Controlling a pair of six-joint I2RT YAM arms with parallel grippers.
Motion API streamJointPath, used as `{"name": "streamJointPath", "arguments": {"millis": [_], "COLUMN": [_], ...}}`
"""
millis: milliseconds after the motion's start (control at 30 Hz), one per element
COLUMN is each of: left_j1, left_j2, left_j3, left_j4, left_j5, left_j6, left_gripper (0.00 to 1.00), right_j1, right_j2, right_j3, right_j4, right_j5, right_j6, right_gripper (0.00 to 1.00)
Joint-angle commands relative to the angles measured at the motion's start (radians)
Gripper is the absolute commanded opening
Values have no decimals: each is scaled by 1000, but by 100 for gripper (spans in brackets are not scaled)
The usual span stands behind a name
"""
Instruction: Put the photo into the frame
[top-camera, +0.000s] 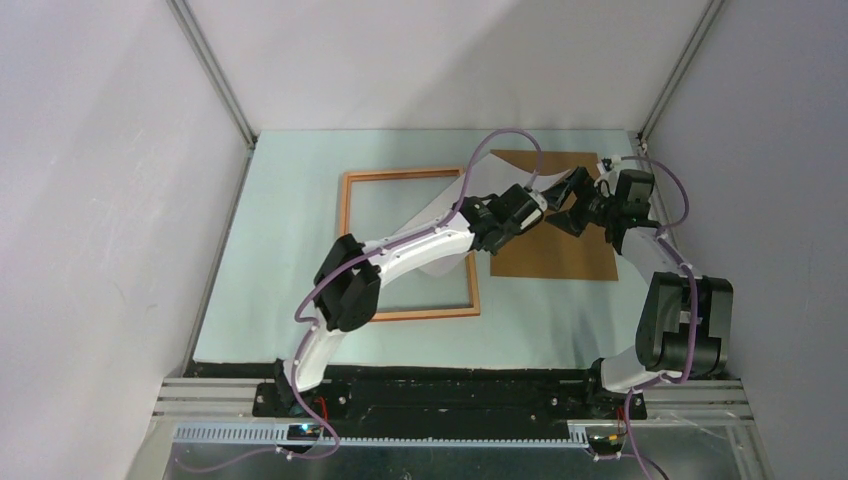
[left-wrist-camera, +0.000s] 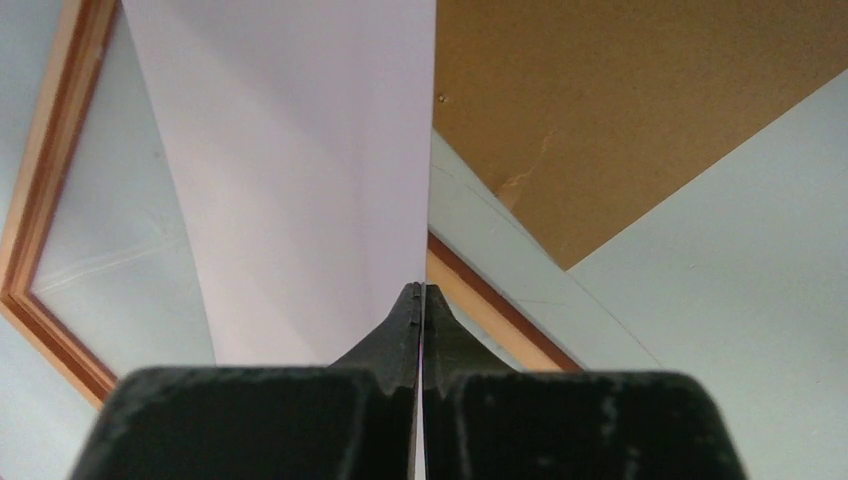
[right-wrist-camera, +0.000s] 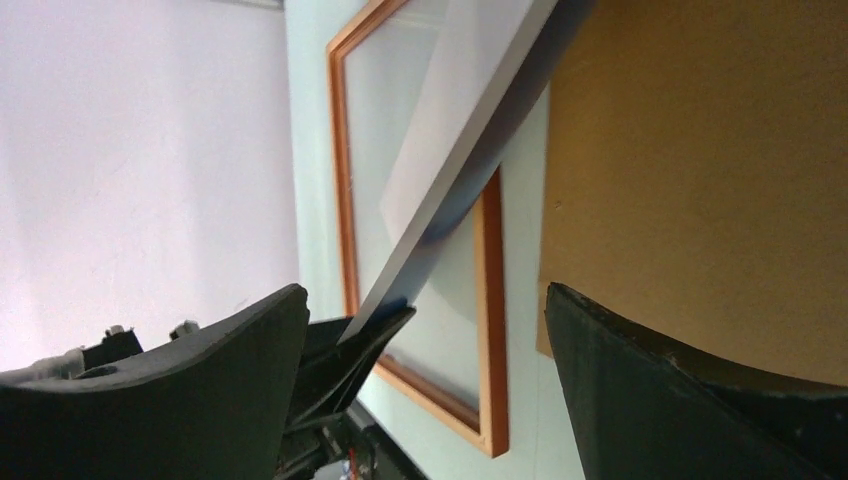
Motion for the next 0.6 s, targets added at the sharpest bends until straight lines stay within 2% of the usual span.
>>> {"name": "streamJointPath", "arguments": {"millis": [0, 467, 567], "left_j1": [-23, -68, -74], "left_j2": [38, 114, 141], "left_j3": [58, 168, 204], "left_j4": [7, -25, -42], "left_j5": [14, 40, 37], "left_j6": [-36, -81, -87], "left_gripper": [0, 0, 0], "right_j1": [1, 52, 68], "right_j2": [-16, 90, 113], "right_j3": [2, -23, -30], "right_j4": [43, 52, 65], "right_j5": [22, 93, 96], "right_j6": [14, -20, -25], "right_gripper": [93, 88, 81]}}
